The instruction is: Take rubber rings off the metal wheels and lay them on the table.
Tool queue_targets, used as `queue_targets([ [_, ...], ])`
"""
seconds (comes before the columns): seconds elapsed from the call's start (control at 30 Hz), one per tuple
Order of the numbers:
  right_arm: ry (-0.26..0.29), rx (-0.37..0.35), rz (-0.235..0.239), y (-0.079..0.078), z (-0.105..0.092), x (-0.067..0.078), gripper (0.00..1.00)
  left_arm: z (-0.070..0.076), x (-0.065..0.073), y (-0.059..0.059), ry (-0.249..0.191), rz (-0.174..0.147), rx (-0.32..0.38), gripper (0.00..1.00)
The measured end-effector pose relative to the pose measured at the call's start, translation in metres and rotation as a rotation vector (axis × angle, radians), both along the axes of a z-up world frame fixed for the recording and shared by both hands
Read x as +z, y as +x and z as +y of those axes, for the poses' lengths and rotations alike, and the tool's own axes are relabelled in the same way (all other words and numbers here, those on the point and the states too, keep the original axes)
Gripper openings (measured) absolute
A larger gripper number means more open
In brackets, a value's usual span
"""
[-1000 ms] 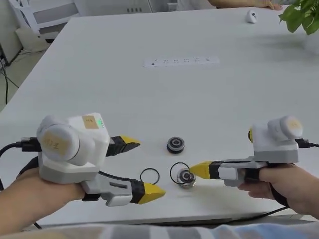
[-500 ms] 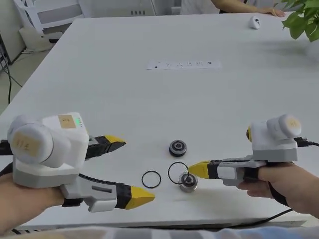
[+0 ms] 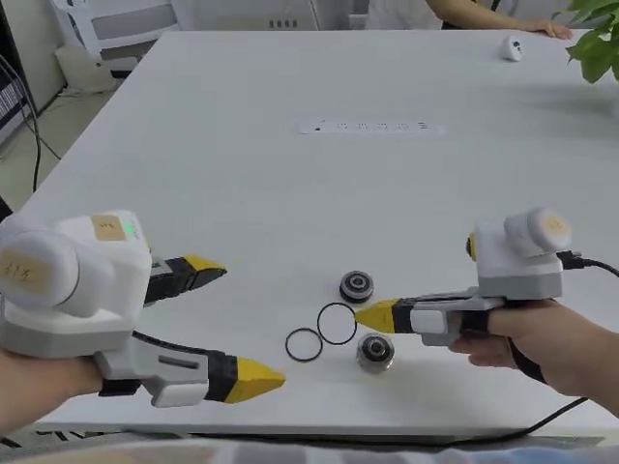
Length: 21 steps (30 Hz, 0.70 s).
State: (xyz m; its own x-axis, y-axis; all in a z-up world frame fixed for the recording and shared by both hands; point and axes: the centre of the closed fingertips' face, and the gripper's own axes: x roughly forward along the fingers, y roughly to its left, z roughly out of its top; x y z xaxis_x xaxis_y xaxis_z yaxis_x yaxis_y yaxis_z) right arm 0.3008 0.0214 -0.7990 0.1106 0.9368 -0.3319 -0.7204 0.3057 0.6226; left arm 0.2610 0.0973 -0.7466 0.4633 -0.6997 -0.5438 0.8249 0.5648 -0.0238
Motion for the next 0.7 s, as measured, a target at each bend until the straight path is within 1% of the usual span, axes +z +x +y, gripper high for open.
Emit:
queue_targets([
  [0.27, -0.024, 0.019, -0.005, 0.004, 0.015, -0.005, 0.00, 0.011, 0.000, -0.002, 0.003, 0.002, 0.025, 0.85],
  [0.37, -0.041, 0.030, -0.006, 0.004, 0.020, -0.009, 0.00, 0.013, -0.002, -0.003, 0.004, 0.007, 0.030, 0.85],
  [0.5, -0.056, 0.037, 0.003, 0.007, 0.023, -0.018, 0.00, 0.015, -0.003, -0.004, 0.001, 0.011, 0.039, 0.85],
  [0.57, -0.064, 0.043, 0.004, 0.006, 0.025, -0.019, 0.00, 0.016, -0.003, -0.004, 0.000, 0.012, 0.041, 0.85],
  [0.7, -0.085, 0.055, -0.007, 0.009, 0.028, -0.024, 0.00, 0.018, -0.003, -0.004, 0.001, 0.013, 0.045, 0.85],
])
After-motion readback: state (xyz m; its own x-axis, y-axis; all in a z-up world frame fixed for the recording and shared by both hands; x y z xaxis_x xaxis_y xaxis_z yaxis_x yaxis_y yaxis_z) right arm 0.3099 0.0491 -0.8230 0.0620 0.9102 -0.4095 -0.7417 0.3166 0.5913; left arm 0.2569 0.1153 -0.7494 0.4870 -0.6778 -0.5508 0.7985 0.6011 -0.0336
